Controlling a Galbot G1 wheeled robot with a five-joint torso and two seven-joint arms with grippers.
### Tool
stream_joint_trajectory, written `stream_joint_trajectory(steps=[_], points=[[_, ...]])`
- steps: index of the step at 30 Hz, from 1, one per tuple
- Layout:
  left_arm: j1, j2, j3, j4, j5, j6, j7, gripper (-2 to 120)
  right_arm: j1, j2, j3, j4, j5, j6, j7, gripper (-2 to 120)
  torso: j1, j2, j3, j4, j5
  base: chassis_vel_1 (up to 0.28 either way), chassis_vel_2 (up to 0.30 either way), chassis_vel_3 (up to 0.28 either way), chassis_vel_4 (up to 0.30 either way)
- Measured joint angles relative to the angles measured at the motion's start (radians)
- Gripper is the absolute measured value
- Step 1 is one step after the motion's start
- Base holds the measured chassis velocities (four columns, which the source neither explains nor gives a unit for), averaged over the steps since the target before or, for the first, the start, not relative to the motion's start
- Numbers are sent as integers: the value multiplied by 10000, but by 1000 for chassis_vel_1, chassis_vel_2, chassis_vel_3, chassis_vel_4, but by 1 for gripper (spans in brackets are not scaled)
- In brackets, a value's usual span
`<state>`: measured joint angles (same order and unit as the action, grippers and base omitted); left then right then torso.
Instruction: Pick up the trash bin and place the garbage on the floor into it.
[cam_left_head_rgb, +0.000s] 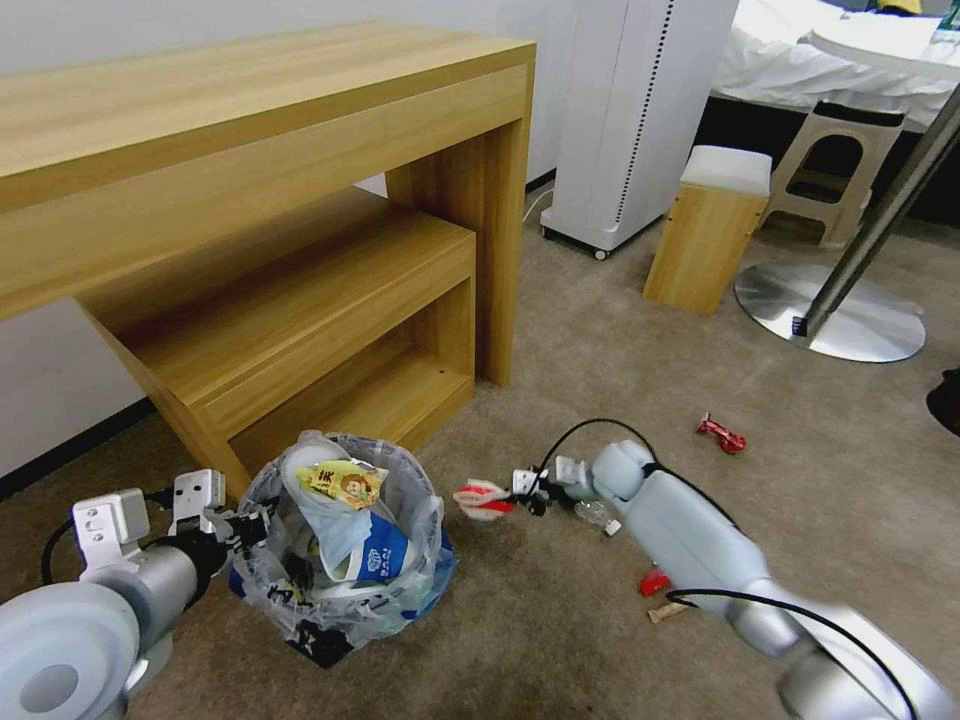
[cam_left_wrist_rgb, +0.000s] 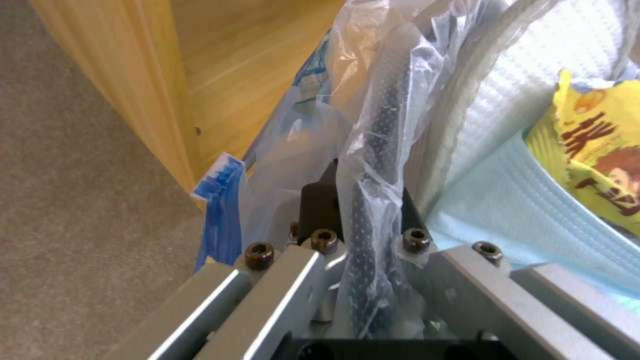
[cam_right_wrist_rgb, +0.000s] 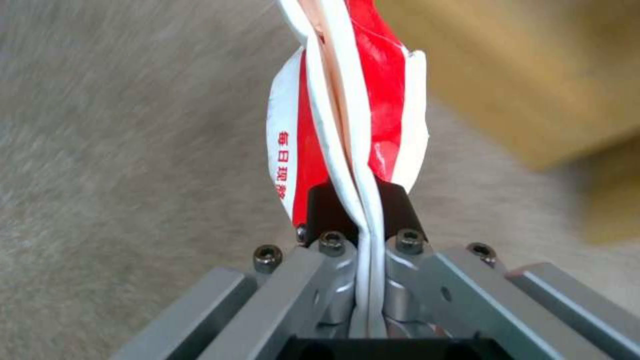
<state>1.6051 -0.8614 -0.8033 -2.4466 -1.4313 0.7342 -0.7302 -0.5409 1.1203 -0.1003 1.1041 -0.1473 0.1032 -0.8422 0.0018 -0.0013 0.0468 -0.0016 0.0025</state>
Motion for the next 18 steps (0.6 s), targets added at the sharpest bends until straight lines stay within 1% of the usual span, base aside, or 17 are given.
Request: stream_joint_trajectory(steps=[1,2,4,5,6,7,8,9,10,12,13,16,17,18], points=[[0,0,0,0,0,0,0,1,0,0,0,0,0,0,0,0,0,0,0,0,0,0,0,0,0],[-45,21,51,-1,-92,1,-37,1,-153,-418,294,592,439,66,25,0,-1,0,-1,-6,-3,0,0,0,0],[-85,59,125,-23,-214,-1,-65,1,-392,-894,729,1339,961,206,50,0,1,-1,1,-3,5,0,0,0,0],[-85,59,125,-23,-214,-1,-65,1,-392,-894,729,1339,961,206,50,0,1,-1,1,-3,5,0,0,0,0],[-91,96,171,-47,-300,0,-72,1,-574,-1241,1112,1838,1364,277,83,0,0,0,-1,-3,5,0,0,0,0],[-94,129,216,-62,-376,0,-79,1,-755,-1494,1441,2252,1723,335,145,0,-1,0,-2,-3,-6,0,0,0,0],[-103,184,292,-71,-462,2,-82,1,-1102,-1897,1888,2823,2472,438,288,0,0,0,-1,-4,1,0,0,0,0],[-103,184,292,-71,-462,2,-82,1,-1102,-1897,1888,2823,2472,438,288,0,0,0,-1,-4,1,0,0,0,0],[-131,218,352,-88,-513,3,-99,1,-1355,-2187,2169,3234,3134,505,461,0,0,0,-1,-3,8,0,0,0,0],[-219,257,499,-112,-748,3,-217,1,-1777,-2622,2592,3837,4513,731,752,0,0,1,-1,-4,-1,0,0,0,0],[-219,257,499,-112,-748,3,-217,1,-1777,-2622,2592,3837,4513,731,752,0,0,1,-1,-4,-1,0,0,0,0],[-243,281,695,-198,-1008,4,-341,1,-1996,-2866,2874,4378,5830,1034,830,0,0,1,-1,-4,1,0,0,0,0],[-243,281,695,-198,-1008,4,-341,1,-1996,-2866,2874,4378,5830,1034,830,0,0,1,-1,-4,1,0,0,0,0],[-230,302,777,-257,-1186,5,-389,1,-1997,-2915,2902,4678,6443,1127,828,0,0,0,-1,-1,0,0,0,0,0]])
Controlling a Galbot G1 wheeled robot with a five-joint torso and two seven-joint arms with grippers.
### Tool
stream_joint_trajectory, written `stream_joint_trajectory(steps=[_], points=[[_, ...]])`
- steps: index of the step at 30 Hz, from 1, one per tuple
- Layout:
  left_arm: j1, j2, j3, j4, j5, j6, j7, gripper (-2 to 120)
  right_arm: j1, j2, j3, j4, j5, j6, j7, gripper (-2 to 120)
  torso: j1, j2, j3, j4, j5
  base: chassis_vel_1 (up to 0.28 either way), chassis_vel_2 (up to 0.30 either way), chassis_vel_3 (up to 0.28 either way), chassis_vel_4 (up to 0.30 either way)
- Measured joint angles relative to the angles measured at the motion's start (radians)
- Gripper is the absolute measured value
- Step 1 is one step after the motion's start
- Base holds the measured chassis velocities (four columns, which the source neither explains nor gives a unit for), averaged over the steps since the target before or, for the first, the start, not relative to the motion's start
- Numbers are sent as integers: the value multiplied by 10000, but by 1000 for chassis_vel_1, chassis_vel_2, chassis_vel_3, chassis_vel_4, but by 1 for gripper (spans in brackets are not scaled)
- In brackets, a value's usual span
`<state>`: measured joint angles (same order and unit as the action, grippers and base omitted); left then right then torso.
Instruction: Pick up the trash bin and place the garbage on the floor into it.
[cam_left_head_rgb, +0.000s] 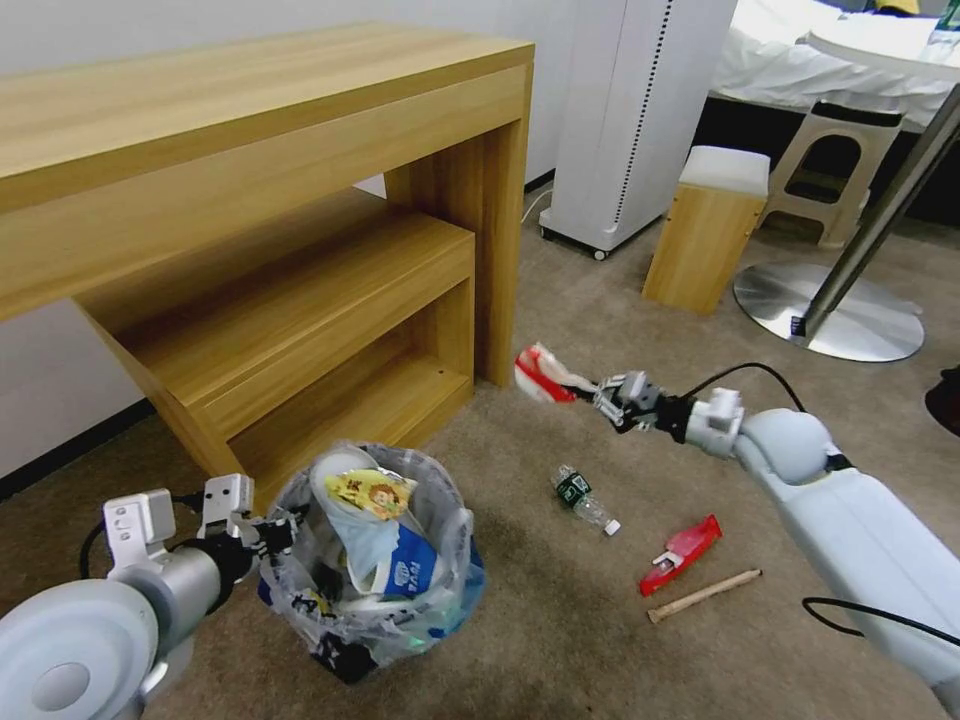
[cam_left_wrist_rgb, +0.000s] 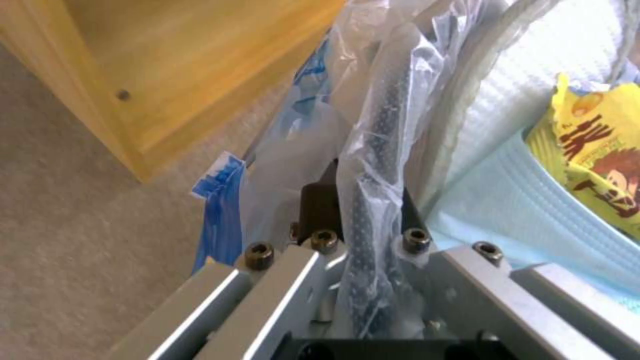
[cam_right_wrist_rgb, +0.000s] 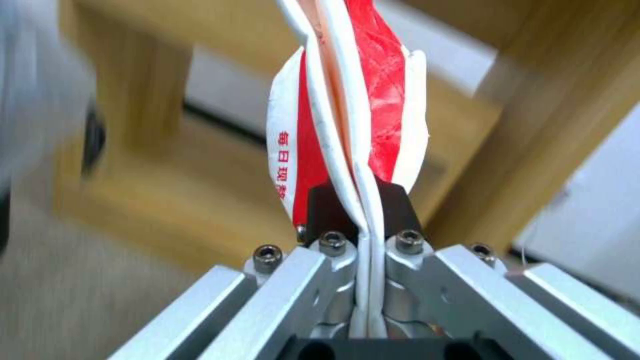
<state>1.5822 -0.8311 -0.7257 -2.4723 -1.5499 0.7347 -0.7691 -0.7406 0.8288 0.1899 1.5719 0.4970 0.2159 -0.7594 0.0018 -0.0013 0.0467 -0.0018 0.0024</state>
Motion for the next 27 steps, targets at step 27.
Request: stream_joint_trajectory(steps=[27], points=[[-687,609,717,346,-388,10,1369,1,529,865,-2278,1158,3690,-40,-3963,0,1,0,1,0,-2,0,0,0,0]])
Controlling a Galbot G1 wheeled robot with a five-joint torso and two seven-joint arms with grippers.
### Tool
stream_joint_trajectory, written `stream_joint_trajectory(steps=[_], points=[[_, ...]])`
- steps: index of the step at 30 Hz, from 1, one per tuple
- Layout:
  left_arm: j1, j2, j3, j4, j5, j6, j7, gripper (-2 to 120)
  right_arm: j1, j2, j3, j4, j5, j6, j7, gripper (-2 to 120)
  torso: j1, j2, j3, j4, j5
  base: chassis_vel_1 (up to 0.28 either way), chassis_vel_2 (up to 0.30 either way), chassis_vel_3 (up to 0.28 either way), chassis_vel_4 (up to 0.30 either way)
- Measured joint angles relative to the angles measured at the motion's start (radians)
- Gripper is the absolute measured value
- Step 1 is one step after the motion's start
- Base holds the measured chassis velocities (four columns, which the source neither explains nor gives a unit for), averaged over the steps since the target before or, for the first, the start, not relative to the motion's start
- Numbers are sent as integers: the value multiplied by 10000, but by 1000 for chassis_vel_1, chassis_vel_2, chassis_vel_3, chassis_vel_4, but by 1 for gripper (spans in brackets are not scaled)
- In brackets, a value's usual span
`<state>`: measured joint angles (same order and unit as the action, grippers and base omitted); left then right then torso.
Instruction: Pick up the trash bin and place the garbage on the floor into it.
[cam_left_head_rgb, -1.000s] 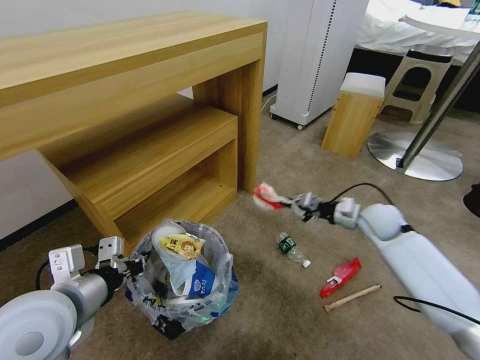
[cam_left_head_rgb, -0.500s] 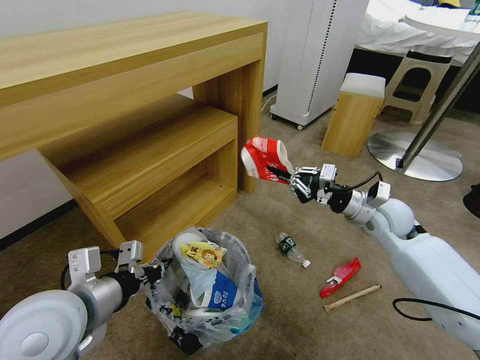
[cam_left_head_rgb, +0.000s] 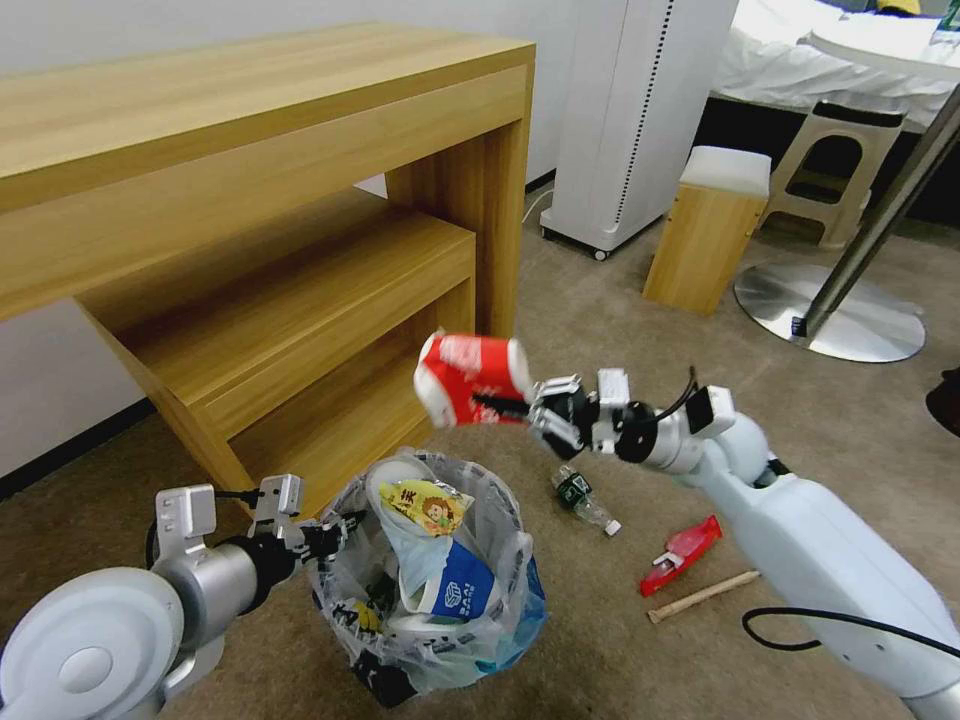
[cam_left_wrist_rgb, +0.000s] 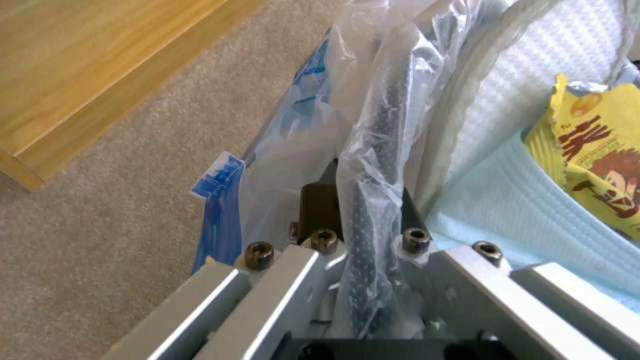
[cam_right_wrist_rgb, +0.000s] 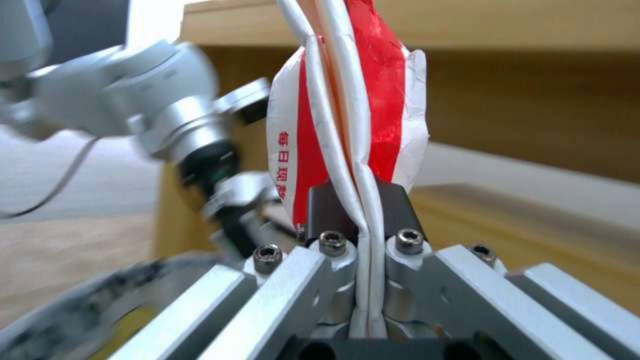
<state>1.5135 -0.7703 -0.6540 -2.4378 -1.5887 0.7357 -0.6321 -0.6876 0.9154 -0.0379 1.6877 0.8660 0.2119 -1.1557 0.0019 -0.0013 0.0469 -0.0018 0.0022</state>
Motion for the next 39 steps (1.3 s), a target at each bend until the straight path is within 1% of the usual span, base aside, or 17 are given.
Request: stream_joint_trajectory(steps=[4,11,18,24,30,31,32,33,36,37,39], points=[[44,88,-191,0,-11,0,-43,1,74,156,-244,-371,-448,-52,-682,0,0,0,0,0,0,0,0,0,0],[103,130,-341,-39,-48,-2,-135,1,181,168,-339,-501,-708,-75,-1198,0,0,0,0,0,0,0,0,0,0],[105,79,-340,11,-21,-2,-235,1,287,101,-337,-440,-606,-126,-1398,0,0,0,0,0,0,0,0,0,0],[50,7,-310,153,46,-2,-301,1,369,117,-419,-431,-541,-235,-1797,0,0,0,0,0,0,0,0,0,0],[8,-87,-239,175,-8,-3,-418,1,417,212,-637,-537,-682,-260,-1649,0,0,0,-1,1,0,0,0,0,0],[-8,-124,-206,184,-9,-3,-419,1,428,249,-702,-591,-776,-262,-1566,1,0,0,-1,0,0,0,0,0,0],[-18,-155,-182,189,-9,-3,-419,1,440,291,-760,-660,-901,-262,-1502,6,0,0,0,0,0,0,0,0,0],[-18,-155,-182,189,-9,-3,-419,1,440,291,-760,-660,-901,-262,-1502,6,0,0,0,0,0,0,0,0,0],[-29,-216,-138,197,-14,-3,-354,1,448,376,-873,-767,-1099,-262,-1370,21,0,0,0,0,0,0,0,0,0],[-29,-216,-138,197,-14,-3,-354,1,448,376,-873,-767,-1099,-262,-1370,21,0,0,0,0,0,0,0,0,0],[-29,-263,-91,199,-21,-3,-260,1,465,432,-949,-781,-1127,-259,-1252,32,0,0,0,0,0,0,0,0,0]])
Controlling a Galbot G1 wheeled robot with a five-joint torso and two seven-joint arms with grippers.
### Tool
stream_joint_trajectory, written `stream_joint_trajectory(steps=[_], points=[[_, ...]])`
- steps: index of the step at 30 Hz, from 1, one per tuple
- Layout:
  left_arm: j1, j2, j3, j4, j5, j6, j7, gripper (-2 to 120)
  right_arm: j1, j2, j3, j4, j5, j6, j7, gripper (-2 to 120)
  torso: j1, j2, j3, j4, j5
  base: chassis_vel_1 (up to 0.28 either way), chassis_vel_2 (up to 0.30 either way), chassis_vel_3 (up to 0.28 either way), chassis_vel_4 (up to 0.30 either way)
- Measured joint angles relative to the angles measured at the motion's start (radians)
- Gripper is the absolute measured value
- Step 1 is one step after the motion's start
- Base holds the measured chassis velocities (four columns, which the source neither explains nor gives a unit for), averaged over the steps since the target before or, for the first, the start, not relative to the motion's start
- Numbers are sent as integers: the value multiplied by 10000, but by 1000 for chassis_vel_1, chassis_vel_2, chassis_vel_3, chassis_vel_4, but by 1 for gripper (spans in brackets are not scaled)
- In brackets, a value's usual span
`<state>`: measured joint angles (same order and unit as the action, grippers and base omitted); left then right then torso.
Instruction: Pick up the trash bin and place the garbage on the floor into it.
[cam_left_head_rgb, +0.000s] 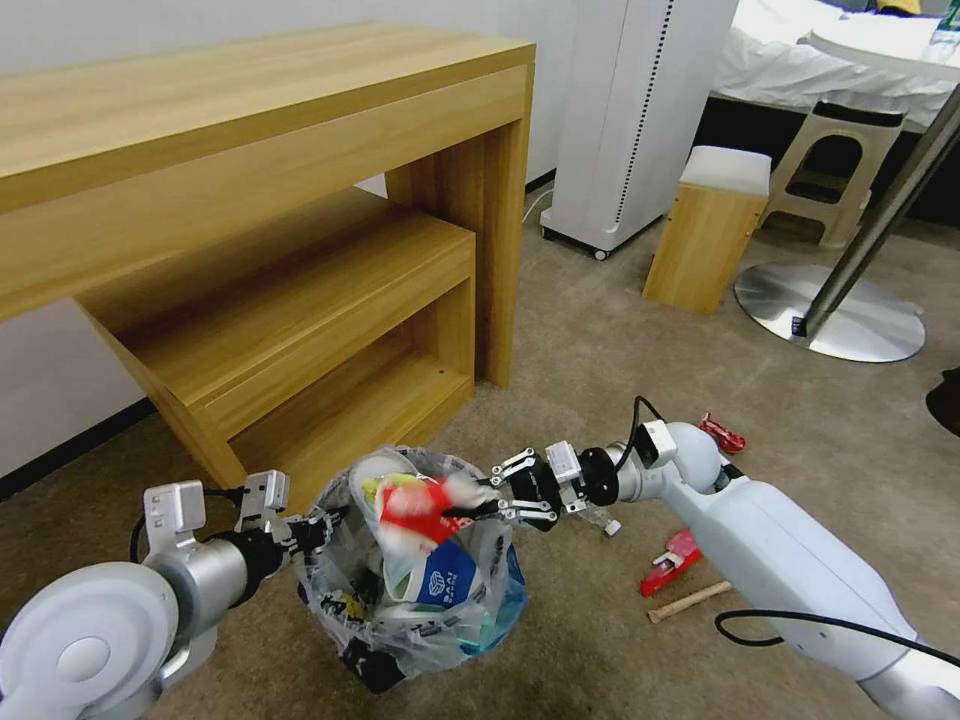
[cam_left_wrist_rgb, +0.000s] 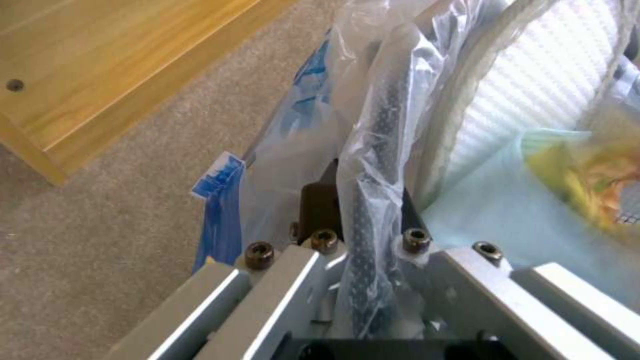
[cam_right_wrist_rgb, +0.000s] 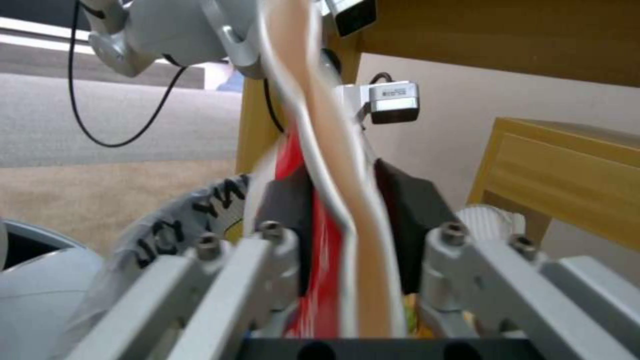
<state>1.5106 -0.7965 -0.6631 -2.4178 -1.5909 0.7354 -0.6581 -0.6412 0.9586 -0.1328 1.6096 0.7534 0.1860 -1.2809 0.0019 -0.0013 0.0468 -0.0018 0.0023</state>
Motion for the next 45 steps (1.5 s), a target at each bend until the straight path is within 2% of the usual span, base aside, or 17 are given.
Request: stream_joint_trajectory(steps=[2,8,9,12,13,15,16,18,22,45], points=[[-3,-13,27,3,0,0,4,1,18,10,-26,0,0,0,35,35,0,0,0,0,0,0,0,0,0],[3,-134,280,15,41,0,6,1,111,40,-96,29,38,-8,316,61,0,0,0,0,0,0,0,0,0],[3,-134,280,15,41,0,6,1,111,40,-96,29,38,-8,316,61,0,0,0,0,0,0,0,0,0],[22,-144,365,7,75,0,11,1,110,27,-96,60,47,-13,408,76,0,0,0,0,0,0,0,0,0],[22,-144,365,7,75,0,11,1,110,27,-96,60,47,-13,408,76,0,0,0,0,0,0,0,0,0],[39,-139,405,-12,82,-1,21,1,80,16,-81,133,66,-15,603,86,0,0,0,0,0,0,0,0,0],[39,-139,405,-12,82,-1,21,1,80,16,-81,133,66,-15,603,86,0,0,0,0,0,0,0,0,0],[88,-136,437,-44,114,0,27,1,59,5,-41,182,98,-27,780,96,-1,0,0,0,0,0,0,0,0],[149,-118,438,-98,140,-1,27,1,52,-29,64,230,112,-47,837,100,0,-1,0,0,0,0,0,0,0],[441,-169,604,-256,436,0,51,1,-75,-95,418,33,114,-51,916,100,0,0,0,0,0,0,0,0,0]])
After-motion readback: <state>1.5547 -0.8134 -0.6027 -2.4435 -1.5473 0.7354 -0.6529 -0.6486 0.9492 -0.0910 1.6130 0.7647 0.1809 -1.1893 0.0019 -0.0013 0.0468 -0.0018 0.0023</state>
